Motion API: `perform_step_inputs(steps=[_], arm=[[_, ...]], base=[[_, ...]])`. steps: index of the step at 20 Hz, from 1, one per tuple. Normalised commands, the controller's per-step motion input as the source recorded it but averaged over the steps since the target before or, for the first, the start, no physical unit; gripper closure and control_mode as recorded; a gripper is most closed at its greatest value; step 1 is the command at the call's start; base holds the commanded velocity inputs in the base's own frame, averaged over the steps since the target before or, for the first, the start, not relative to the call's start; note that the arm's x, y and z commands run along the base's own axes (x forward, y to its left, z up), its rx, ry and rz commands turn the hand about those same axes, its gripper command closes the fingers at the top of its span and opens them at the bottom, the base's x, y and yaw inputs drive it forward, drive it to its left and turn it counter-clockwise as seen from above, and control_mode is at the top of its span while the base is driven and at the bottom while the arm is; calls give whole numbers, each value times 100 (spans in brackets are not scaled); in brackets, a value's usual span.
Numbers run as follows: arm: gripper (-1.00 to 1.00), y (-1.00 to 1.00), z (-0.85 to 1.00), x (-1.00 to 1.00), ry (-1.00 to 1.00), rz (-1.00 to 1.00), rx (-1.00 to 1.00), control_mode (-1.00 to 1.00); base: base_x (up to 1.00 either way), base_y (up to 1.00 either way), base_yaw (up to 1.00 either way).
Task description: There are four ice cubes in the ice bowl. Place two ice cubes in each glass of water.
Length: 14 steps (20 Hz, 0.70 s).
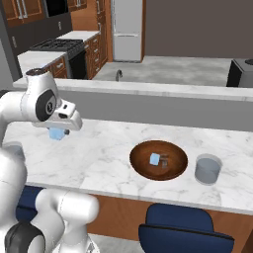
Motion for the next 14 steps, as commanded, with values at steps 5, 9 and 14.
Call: perform_step_inputs(steps=[5, 9, 14], arm=[[100, 100, -20, 0, -1, 5, 0, -100], [100, 84, -34, 14, -6, 0, 0, -100], [100, 70, -22, 20, -11, 0, 0, -100]], base=[[0, 0, 0], [0, 0, 0], [0, 0, 0]])
